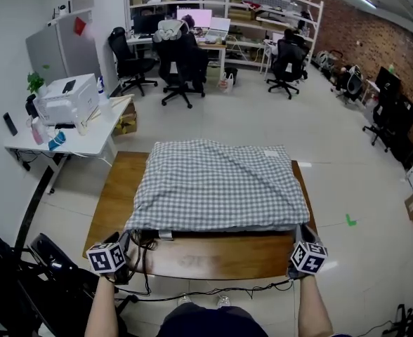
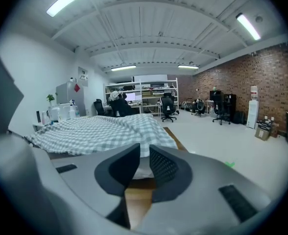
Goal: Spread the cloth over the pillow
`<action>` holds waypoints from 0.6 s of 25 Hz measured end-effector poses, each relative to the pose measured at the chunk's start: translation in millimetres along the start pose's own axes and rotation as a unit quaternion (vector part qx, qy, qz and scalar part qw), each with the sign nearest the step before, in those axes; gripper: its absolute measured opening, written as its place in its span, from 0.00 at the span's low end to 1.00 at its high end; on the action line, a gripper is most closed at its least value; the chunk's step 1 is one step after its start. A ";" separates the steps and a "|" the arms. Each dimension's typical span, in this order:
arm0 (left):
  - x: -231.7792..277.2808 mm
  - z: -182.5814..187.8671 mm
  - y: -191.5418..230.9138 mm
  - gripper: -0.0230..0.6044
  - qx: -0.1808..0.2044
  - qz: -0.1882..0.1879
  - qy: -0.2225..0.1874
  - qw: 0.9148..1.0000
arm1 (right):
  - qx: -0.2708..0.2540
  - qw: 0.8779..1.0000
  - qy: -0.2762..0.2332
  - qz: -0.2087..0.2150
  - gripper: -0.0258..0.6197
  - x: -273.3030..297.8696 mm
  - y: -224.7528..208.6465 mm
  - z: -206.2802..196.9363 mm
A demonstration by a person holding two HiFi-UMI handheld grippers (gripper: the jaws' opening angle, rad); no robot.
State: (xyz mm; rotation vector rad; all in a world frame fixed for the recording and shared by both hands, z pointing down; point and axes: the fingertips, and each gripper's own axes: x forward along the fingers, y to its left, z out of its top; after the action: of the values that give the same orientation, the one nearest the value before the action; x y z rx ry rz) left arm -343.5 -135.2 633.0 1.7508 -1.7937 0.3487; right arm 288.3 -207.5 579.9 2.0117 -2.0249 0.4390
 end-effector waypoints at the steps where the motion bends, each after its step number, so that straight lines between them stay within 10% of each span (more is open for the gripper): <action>1: -8.7 1.4 -2.6 0.28 0.006 -0.001 -0.007 1.000 | 0.002 1.000 -0.006 0.008 0.16 -5.8 8.3 3.1; 15: -99.6 63.8 -185.8 0.12 0.084 -0.150 -0.145 0.974 | -0.004 0.976 -0.078 0.203 0.15 -69.2 187.1 66.7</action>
State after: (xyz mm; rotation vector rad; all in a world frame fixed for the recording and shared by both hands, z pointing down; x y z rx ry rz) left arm -183.1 -108.5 484.5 2.2543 -1.6931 0.1273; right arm 104.4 -169.3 485.2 1.6672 -2.5393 0.3575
